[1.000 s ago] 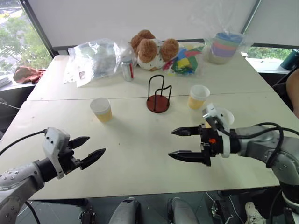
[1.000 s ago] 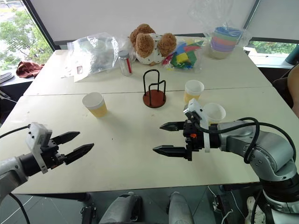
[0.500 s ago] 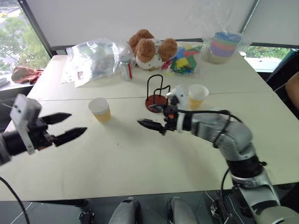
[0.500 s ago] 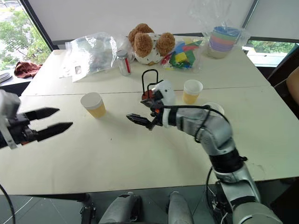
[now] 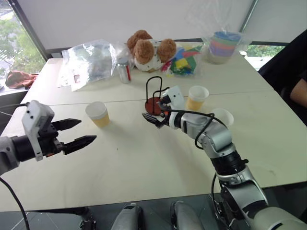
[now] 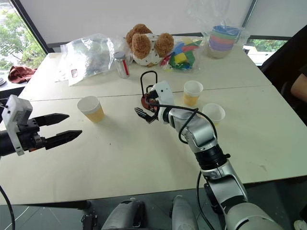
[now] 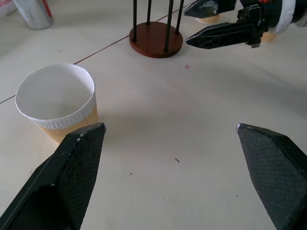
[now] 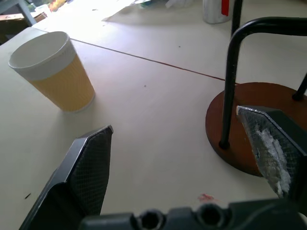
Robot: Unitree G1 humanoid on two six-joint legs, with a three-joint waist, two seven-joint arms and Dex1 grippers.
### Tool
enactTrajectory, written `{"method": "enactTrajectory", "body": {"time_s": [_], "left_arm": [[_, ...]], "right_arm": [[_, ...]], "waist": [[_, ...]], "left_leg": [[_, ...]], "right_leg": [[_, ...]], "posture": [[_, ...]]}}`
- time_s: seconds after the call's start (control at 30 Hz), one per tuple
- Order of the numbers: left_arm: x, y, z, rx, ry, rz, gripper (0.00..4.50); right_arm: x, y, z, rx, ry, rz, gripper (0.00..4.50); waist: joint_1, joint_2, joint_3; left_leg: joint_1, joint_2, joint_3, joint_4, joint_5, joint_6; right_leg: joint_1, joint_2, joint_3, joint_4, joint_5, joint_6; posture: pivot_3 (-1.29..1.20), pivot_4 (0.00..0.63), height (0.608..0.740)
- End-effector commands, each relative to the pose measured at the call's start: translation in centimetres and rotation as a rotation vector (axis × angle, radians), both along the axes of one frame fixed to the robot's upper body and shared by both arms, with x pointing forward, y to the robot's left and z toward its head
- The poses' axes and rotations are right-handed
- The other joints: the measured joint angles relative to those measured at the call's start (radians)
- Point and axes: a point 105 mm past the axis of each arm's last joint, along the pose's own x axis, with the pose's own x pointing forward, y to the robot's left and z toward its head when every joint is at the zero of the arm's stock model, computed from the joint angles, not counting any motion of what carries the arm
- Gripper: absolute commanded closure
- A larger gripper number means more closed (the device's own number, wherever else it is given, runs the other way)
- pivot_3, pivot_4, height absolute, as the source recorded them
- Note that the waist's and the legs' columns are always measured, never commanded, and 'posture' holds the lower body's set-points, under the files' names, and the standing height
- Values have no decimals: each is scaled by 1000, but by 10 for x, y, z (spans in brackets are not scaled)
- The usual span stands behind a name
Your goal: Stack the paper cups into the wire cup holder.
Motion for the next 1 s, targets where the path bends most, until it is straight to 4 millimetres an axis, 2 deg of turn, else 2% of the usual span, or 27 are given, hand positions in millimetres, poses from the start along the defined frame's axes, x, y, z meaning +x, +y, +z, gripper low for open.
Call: {"method": "enactTrajectory", "body": {"time_s": [0.03,0.17,0.27,0.3,0.4,0.57,0.6,0.73,0.8,0.9,1.0], "left_arm": [[2,-4,9,2,-45,-9,0],[3,-7,6,4,-50,-8,0],[3,-7,4,4,-53,-5,0],[3,-7,3,12,-53,-3,0],[3,-6,2,11,-57,4,0],[3,-5,-3,24,-55,12,0],[4,-5,-3,21,-58,11,0],[6,-6,-6,25,-62,11,0],[6,-6,-6,27,-63,10,0],[5,-5,-6,28,-63,3,0],[4,-5,-4,26,-61,-8,0]], "right_arm": [[10,11,23,46,-98,0,5],[32,15,19,44,-122,-53,5],[41,16,18,33,-138,-82,5],[42,16,18,31,-140,-88,252],[44,17,18,34,-145,-94,1353],[44,23,22,42,-184,-87,4065],[44,24,23,42,-186,-83,4424],[41,28,26,18,-223,-41,4424],[33,30,32,-3,-266,41,4424],[11,24,44,-48,-322,253,4424],[-15,7,50,-114,-331,474,4424]], "waist": [[-1,0,0],[-3,0,0],[1,0,0],[0,0,0],[-2,0,0],[-4,0,0],[-4,0,0],[-4,0,0],[-3,0,0],[1,0,0],[3,0,0]], "left_leg": [[0,0,0,0,0,0],[0,0,0,0,3,-5],[0,0,0,0,3,-5],[0,0,0,0,3,-5],[0,0,0,0,3,-5],[0,0,0,0,4,-6],[0,0,0,0,4,-6],[0,0,0,0,4,-7],[0,0,0,0,4,-7],[0,0,0,0,4,-7],[0,0,0,0,3,-6]], "right_leg": [[0,0,0,0,0,0],[-1,0,0,2,0,0],[-1,0,1,4,0,0],[-2,0,1,4,0,0],[-3,0,1,6,0,0],[-4,0,1,8,0,0],[-4,1,1,8,0,0],[-4,1,1,9,0,-1],[-4,1,1,9,0,-1],[-4,1,1,9,0,-1],[-4,1,0,8,0,-1]], "posture": [[0,150,740],[0,150,740],[0,150,740],[0,150,740],[0,150,740],[0,150,740],[0,150,740],[0,150,740],[0,150,740],[0,150,740],[0,150,740]]}}
